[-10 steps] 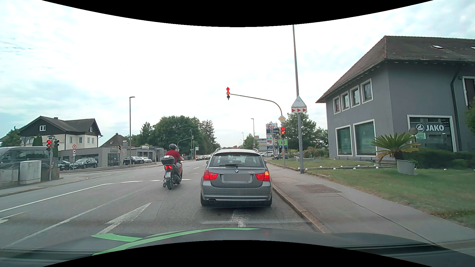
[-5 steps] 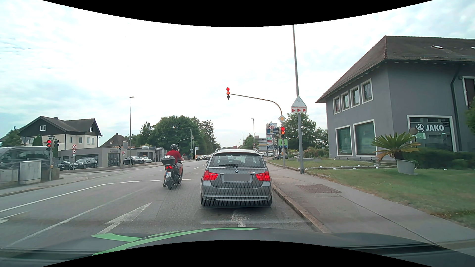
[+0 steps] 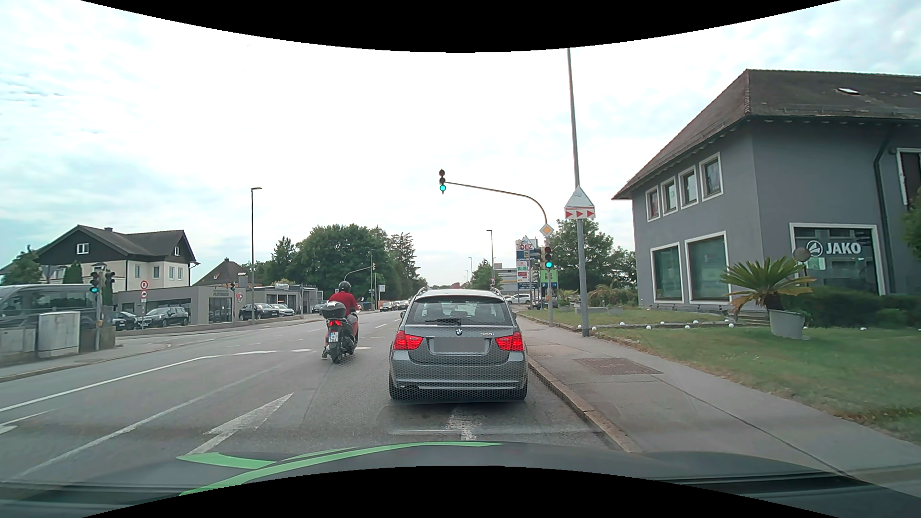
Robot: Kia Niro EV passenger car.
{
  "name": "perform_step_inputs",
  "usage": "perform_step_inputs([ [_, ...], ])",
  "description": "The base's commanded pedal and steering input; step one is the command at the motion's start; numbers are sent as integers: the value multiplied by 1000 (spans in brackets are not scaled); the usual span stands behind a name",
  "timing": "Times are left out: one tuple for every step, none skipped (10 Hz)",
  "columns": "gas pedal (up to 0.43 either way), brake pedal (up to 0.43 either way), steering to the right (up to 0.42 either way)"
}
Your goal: Follow the waypoints while adhering to traffic rules and regulations
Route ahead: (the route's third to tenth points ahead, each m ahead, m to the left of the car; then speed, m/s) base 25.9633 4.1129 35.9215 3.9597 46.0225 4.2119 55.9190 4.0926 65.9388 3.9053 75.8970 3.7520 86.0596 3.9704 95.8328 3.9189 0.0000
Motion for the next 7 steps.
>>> perform_step_inputs([
  [0, 384, 1],
  [0, 384, 1],
  [0, 378, 1],
  [0, 384, 1],
  [0, 384, 1],
  [0, 384, 1],
  [0, 384, 1],
])
